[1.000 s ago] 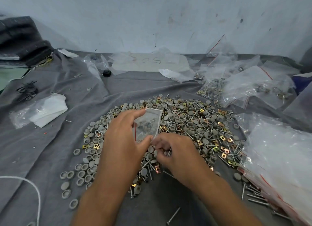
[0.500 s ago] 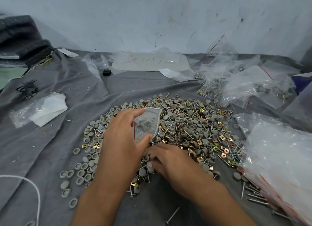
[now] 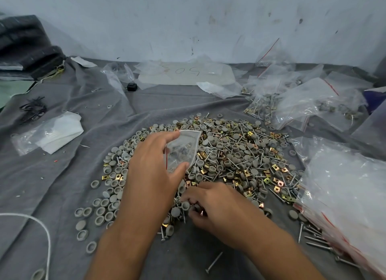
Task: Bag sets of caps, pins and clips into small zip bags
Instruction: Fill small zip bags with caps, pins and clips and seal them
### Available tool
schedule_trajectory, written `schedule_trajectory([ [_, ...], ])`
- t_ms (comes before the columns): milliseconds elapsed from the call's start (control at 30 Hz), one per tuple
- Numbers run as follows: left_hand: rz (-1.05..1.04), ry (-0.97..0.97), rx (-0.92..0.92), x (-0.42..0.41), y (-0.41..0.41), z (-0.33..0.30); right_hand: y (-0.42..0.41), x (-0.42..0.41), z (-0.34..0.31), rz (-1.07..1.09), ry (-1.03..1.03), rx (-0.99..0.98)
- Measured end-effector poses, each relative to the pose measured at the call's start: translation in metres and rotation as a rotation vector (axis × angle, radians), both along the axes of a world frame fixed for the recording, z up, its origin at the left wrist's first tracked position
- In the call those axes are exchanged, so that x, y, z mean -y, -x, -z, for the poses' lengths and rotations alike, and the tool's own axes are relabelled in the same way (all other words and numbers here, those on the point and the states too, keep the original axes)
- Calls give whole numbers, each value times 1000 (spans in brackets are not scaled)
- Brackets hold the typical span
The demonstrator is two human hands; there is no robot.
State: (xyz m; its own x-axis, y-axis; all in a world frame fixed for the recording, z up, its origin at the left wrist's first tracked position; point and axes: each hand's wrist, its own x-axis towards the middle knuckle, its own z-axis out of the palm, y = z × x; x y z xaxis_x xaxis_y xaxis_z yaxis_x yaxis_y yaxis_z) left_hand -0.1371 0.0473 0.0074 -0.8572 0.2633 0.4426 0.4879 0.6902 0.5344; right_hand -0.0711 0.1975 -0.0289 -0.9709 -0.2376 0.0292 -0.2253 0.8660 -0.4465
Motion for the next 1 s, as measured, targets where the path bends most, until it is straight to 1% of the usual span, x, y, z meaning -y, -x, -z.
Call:
schedule_trajectory([
  [100,2,-4,4,0,0,1,-3,-1,-1,-3,15,-8],
  [267,-8,-1,9,0,0,1,-3,-5,-5,-7,50,32],
  [433,-6,4,16,-1,1,1,-5,-3,-1,-43,-13,39],
  [567,-12,5,21,-2,-1,1,-4,-7,3,-22,19,23],
  [633,-14,10,24,-1,-1,1,-3,-14,1,24,136,21],
  [733,-7,20,29,-2,-1,0,-2,-32,-10,125,477,45],
  [833,8,28,33,-4,-2,0,1,-49,-24,154,789,78],
  [1000,46,34,46,-10,-7,-1,9,-51,-24,267,1143,141],
])
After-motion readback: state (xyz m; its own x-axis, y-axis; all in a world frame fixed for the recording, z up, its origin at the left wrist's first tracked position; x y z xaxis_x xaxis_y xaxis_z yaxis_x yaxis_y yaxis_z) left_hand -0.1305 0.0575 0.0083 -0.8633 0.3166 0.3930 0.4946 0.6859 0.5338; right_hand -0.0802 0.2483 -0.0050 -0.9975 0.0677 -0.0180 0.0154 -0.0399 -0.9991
